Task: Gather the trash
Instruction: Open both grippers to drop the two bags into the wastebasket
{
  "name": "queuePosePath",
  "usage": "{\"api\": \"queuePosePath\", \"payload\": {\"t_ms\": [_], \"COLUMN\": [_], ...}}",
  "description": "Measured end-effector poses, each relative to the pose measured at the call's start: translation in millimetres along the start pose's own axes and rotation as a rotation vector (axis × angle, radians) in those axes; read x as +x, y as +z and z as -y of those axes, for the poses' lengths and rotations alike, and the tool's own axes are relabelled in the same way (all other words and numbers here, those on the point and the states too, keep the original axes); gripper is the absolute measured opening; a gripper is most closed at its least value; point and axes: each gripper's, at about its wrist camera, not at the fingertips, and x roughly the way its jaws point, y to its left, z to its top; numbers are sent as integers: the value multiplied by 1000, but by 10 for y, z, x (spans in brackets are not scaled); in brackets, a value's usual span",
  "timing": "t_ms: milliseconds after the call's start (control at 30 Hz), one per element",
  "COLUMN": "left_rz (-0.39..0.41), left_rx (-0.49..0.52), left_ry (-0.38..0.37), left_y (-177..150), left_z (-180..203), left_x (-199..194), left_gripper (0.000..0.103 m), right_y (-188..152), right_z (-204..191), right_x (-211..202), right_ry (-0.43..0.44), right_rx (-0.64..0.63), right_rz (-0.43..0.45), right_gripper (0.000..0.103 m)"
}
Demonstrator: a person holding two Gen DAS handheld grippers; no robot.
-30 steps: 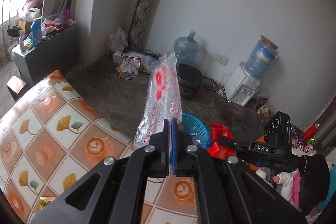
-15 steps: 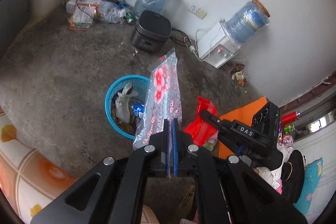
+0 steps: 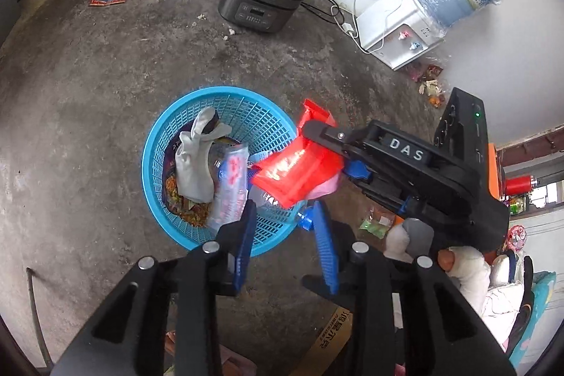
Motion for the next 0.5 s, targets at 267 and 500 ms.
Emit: {"api": "queuePosePath", "payload": {"t_ms": [267,500], "left_rz": [28,114], "left_rx": [-1,-15], "left_ry": [3,35], "left_y": [10,-54], "left_z": [-72,-123], "left_x": [-20,-404], "left_gripper": [38,48], "right_y": [-127,-161], "right_z": [105,131], "right_x": [12,-51], "right_ry": [-8,-38], "right_rx": [20,24], "right_rz": [0,42], "right_gripper": [44,57]}}
